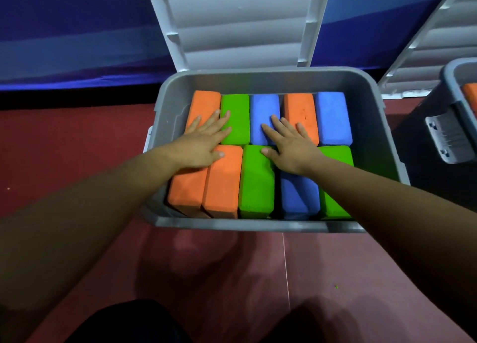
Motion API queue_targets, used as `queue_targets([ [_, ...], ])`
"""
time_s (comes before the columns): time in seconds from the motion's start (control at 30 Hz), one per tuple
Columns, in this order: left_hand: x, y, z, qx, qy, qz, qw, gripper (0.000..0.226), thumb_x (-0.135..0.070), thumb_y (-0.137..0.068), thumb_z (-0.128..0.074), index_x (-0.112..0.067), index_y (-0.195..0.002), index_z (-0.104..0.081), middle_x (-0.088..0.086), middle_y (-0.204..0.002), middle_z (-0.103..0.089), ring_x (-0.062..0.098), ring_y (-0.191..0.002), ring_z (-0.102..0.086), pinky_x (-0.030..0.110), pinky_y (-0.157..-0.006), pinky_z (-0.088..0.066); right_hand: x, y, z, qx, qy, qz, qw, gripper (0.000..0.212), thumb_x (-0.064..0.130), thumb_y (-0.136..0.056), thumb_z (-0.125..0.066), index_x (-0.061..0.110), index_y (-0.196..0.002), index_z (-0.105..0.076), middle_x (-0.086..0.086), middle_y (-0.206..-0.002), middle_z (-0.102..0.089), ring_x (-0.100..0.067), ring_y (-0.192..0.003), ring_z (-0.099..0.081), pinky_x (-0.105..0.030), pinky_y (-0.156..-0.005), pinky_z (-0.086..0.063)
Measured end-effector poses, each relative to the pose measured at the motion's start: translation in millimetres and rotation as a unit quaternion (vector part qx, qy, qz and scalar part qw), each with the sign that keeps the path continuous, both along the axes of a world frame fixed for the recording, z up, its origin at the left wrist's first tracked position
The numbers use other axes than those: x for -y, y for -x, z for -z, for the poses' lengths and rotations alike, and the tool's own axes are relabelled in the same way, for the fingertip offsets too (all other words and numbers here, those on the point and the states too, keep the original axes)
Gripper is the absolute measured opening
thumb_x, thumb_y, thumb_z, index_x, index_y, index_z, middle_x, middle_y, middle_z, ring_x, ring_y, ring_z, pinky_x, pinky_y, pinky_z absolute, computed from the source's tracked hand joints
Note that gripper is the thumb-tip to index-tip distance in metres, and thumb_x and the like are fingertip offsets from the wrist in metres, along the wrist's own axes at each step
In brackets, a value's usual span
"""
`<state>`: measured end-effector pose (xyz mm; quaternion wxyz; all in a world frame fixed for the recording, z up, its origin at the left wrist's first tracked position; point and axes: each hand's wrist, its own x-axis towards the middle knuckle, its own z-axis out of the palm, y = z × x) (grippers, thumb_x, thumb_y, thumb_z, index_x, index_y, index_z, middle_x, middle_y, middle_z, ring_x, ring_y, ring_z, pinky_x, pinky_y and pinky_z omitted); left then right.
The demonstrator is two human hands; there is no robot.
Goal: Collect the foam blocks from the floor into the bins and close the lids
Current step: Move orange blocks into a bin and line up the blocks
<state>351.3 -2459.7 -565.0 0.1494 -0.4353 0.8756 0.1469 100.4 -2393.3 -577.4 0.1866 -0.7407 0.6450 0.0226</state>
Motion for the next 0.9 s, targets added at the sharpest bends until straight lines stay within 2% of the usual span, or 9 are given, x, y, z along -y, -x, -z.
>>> queue_targets([
  [0.1,7,1,0,-0.028,-0.005,0.015,0.999,0.078,-0.030,-0.096,-0.060,-0.024,-0.157,-0.011,0.000,-0.165,-0.001,0.020,-0.152,-0.005,0.042,-0.121,-0.007,5,-10,1,0.014,0.000,0.007,1.000,0.066,0.045,-0.102,-0.040,0.025,-0.158,-0.012,-0.003,-0.166,0.006,-0.017,-0.153,0.004,-0.041,-0.122,0.006],
  [0.2,13,3,-3,-0.025,0.047,0.001,0.999,0.082,-0.038,-0.085,-0.072,-0.029,-0.154,-0.028,-0.004,-0.162,-0.024,0.024,-0.144,-0.030,0.045,-0.113,-0.031,7,-10,0,0.023,0.011,0.011,1.000,0.066,0.046,-0.101,-0.045,0.025,-0.157,-0.017,-0.002,-0.167,0.002,-0.017,-0.153,0.001,-0.040,-0.123,0.003],
  [0.33,12,12,-14,0.010,0.069,0.001,0.998,0.078,-0.044,-0.080,-0.075,-0.029,-0.147,-0.039,-0.006,-0.156,-0.032,0.025,-0.138,-0.036,0.048,-0.105,-0.038,4,-4,-11,0.085,-0.001,0.016,0.996,0.069,0.044,-0.096,-0.058,0.023,-0.154,-0.028,-0.012,-0.166,-0.003,-0.026,-0.153,-0.001,-0.041,-0.123,-0.004],
  [0.4,10,16,-17,0.023,0.062,-0.005,0.998,0.076,-0.043,-0.079,-0.076,-0.028,-0.145,-0.041,-0.004,-0.151,-0.037,0.026,-0.134,-0.039,0.048,-0.103,-0.040,-5,4,-16,0.128,0.040,0.058,0.989,0.070,0.042,-0.094,-0.062,0.018,-0.153,-0.033,-0.017,-0.165,-0.006,-0.029,-0.153,-0.002,-0.041,-0.123,-0.007],
  [0.47,12,24,-23,0.029,0.048,-0.017,0.998,0.075,-0.041,-0.077,-0.079,-0.022,-0.141,-0.045,0.002,-0.144,-0.042,0.029,-0.130,-0.043,0.046,-0.101,-0.042,-16,23,-17,0.068,0.091,0.119,0.986,0.068,0.047,-0.097,-0.052,0.021,-0.155,-0.027,-0.016,-0.165,-0.006,-0.028,-0.153,0.001,-0.048,-0.122,0.000],
  [0.53,11,42,-29,-0.013,0.030,-0.009,0.999,0.075,-0.042,-0.075,-0.081,-0.011,-0.136,-0.049,0.010,-0.136,-0.047,0.032,-0.126,-0.047,0.042,-0.102,-0.041,-29,51,-13,-0.020,0.077,0.147,0.986,0.067,0.057,-0.099,-0.037,0.031,-0.157,-0.016,-0.013,-0.166,0.000,-0.026,-0.153,0.009,-0.054,-0.119,0.008],
  [0.6,1,67,-28,-0.061,0.001,0.031,0.998,0.091,-0.042,-0.074,-0.082,-0.006,-0.145,-0.039,0.013,-0.152,-0.036,0.031,-0.141,-0.034,0.036,-0.113,-0.031,-38,72,-6,-0.032,0.016,0.130,0.991,0.068,0.065,-0.098,-0.027,0.039,-0.157,-0.006,-0.007,-0.166,0.010,-0.022,-0.152,0.015,-0.055,-0.120,0.008],
  [0.7,-14,90,-14,-0.033,-0.054,0.057,0.996,0.114,-0.044,-0.076,-0.080,-0.012,-0.157,-0.007,0.008,-0.165,0.006,0.023,-0.152,0.002,0.040,-0.123,-0.009,-37,75,5,0.001,0.000,0.119,0.993,0.068,0.066,-0.097,-0.026,0.042,-0.156,-0.004,-0.004,-0.165,0.015,-0.022,-0.151,0.018,-0.054,-0.121,0.005],
  [0.9,-13,87,-4,-0.032,0.015,0.045,0.998,0.118,-0.062,-0.065,-0.078,-0.020,-0.157,-0.017,-0.003,-0.165,-0.009,0.019,-0.150,-0.015,0.041,-0.118,-0.025,-35,72,9,-0.001,0.006,0.120,0.993,0.066,0.063,-0.099,-0.025,0.039,-0.157,-0.005,-0.006,-0.165,0.016,-0.024,-0.150,0.020,-0.056,-0.119,0.006],
])
